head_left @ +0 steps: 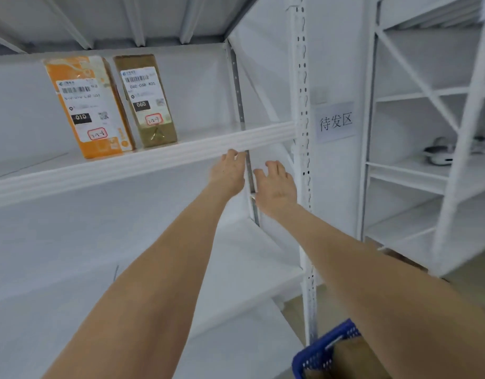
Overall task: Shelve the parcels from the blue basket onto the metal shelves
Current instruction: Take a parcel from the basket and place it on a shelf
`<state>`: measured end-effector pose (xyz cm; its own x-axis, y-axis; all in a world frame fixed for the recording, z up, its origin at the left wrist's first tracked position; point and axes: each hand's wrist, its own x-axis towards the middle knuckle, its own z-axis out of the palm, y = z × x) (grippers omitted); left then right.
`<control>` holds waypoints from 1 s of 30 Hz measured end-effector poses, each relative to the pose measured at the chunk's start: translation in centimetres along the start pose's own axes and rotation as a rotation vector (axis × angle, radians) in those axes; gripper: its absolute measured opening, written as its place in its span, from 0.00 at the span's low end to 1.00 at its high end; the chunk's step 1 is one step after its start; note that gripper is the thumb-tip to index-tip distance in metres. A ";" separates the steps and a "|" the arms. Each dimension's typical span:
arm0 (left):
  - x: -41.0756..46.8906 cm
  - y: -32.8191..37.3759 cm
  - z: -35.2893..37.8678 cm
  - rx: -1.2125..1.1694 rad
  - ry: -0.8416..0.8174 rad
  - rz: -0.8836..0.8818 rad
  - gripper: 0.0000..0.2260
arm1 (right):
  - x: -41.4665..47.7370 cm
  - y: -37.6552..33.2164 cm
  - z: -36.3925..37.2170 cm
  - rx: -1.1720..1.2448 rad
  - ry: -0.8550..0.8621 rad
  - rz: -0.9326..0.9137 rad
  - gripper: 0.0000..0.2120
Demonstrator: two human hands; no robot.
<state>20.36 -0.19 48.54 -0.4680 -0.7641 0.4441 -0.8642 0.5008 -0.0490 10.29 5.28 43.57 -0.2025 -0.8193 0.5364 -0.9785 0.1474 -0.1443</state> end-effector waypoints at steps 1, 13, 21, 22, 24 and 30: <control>-0.6 1.1 1.2 -0.020 -0.027 0.022 0.28 | -1.3 1.0 0.3 -0.016 -0.023 0.025 0.25; -13.7 15.4 15.8 -0.212 -0.431 0.396 0.28 | -20.7 12.9 4.4 -0.123 -0.296 0.396 0.22; -21.8 25.0 23.3 -0.291 -0.630 0.539 0.19 | -33.1 21.2 6.4 -0.148 -0.466 0.634 0.20; -22.6 26.1 24.1 -0.302 -0.666 0.528 0.19 | -34.5 22.2 6.9 -0.148 -0.491 0.653 0.19; -24.1 28.2 25.6 -0.309 -0.734 0.501 0.20 | -37.0 24.1 8.1 -0.142 -0.535 0.690 0.20; -26.4 34.7 29.6 -0.331 -0.946 0.436 0.18 | -42.2 29.4 11.5 -0.047 -0.668 0.825 0.25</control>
<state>-2.73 25.36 8.65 -0.7968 -0.4272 -0.4274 -0.5635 0.7806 0.2703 -9.50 37.83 7.13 -0.7556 -0.5920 -0.2804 -0.5518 0.8059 -0.2146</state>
